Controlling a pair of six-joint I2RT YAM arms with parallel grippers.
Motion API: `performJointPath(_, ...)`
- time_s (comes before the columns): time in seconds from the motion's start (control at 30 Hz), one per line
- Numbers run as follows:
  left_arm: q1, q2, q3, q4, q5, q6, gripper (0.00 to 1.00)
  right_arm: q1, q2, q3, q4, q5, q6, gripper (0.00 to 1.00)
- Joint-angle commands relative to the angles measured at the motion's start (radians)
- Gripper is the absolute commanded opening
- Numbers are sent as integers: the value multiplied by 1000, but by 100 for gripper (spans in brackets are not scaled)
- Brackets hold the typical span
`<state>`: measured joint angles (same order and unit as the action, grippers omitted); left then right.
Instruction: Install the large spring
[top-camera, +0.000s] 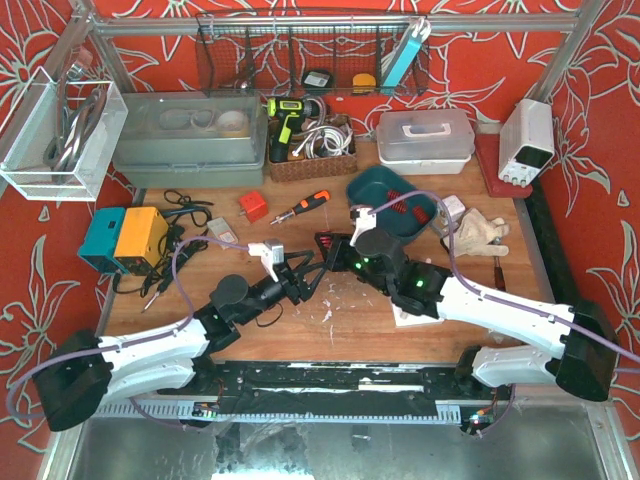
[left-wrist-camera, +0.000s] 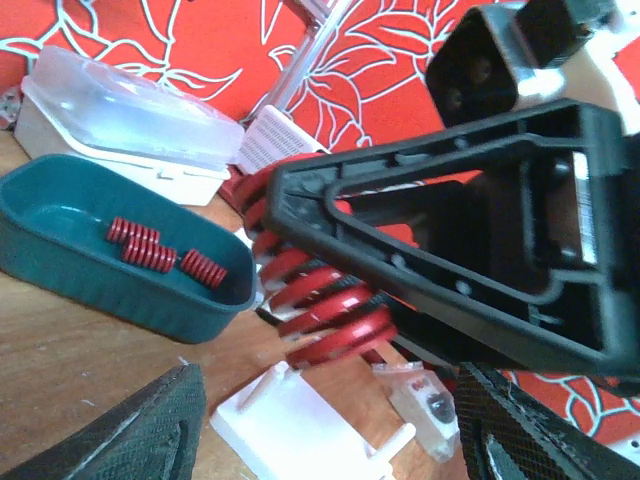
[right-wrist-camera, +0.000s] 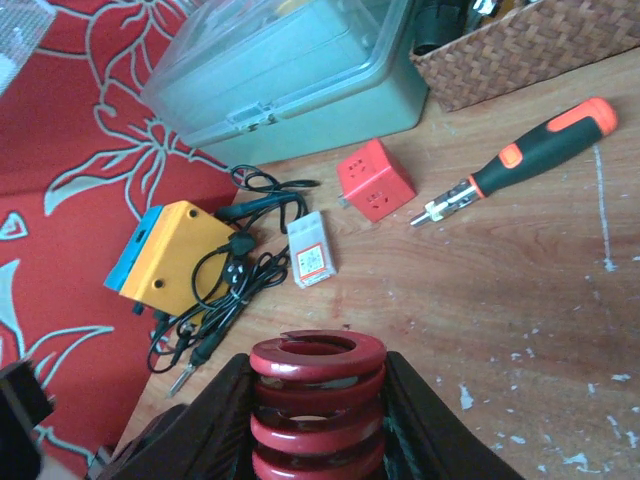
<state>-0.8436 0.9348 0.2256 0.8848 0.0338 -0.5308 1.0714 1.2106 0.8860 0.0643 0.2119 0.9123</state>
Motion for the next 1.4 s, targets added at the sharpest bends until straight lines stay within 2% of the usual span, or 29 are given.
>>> performJointPath(0.0, -2, 13, 19, 7, -41, -20, 68, 47, -4, -4, 62, 73, 14, 0)
performJointPath(0.33, -2, 28, 41, -2, -50, -22, 64, 110, 10, -7, 82, 117, 10, 0)
performJointPath(0.5, -2, -5, 35, 0, -48, -22, 65, 122, 21, -13, 85, 136, 14, 0)
performJointPath(0.63, -2, -23, 7, 66, -34, -10, 68, 134, 40, 14, 69, 124, 7, 0)
performJointPath(0.8, -2, -50, 14, 36, -56, 6, 65, 148, 50, 8, 78, 127, 10, 0)
performJointPath(0.87, -2, -57, 22, 5, -84, 15, 56, 152, 55, 9, 86, 115, 11, 0)
performJointPath(0.93, -2, -67, 22, -20, -103, 17, 42, 156, 58, 20, 74, 102, 3, 0)
performJointPath(1.2, -2, -80, 13, -32, -89, 88, 18, 164, 22, 11, 31, 100, -36, 0)
performJointPath(1.37, -2, -63, -3, 1, -28, 174, 0, 163, 2, 15, -16, 82, -90, 0)
